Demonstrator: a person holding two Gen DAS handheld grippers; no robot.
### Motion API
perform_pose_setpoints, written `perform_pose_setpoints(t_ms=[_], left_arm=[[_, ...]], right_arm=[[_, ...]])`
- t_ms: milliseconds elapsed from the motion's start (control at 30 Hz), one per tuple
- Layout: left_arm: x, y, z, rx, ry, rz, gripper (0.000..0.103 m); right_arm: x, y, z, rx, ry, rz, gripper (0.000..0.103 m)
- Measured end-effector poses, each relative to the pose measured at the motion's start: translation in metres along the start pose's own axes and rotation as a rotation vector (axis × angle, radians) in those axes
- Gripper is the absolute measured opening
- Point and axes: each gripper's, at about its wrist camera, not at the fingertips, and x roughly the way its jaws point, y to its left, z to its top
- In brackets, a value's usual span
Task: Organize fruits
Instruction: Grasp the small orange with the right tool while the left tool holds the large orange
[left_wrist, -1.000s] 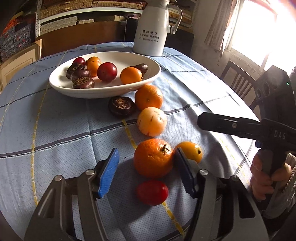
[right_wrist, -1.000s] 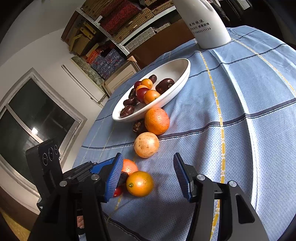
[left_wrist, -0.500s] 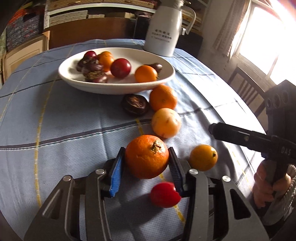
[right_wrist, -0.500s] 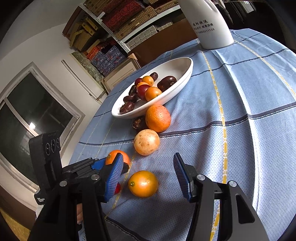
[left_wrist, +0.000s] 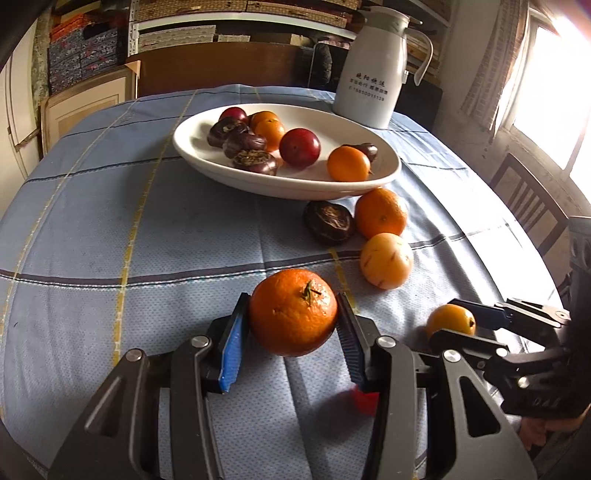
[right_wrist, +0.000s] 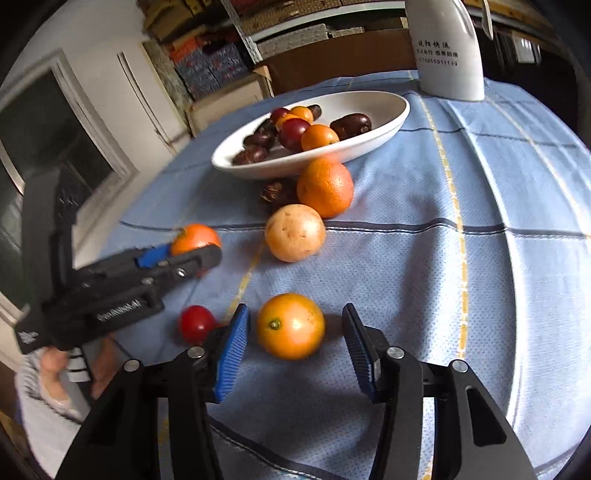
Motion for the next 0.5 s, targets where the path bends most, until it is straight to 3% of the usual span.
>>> perform_pose_setpoints(t_ms=[233, 367, 500], left_arm=[[-0.001, 0.001, -0.001, 0.003, -0.011, 0.061, 0.045], [0.001, 0.000, -0.001, 0.012, 0.001, 0.069, 0.045], [0.001, -0.002, -0.001, 0.019, 0.001, 0.066, 0.045]], right_arm=[[0.004, 0.033, -0.001, -0.171, 0.006, -0.172, 0.037], [0.002, 0.039, 0.000, -0.234, -0.009, -0.191, 0.037], [-0.010, 0.046, 0.000, -0.275, -0.085, -0.231, 0.037]])
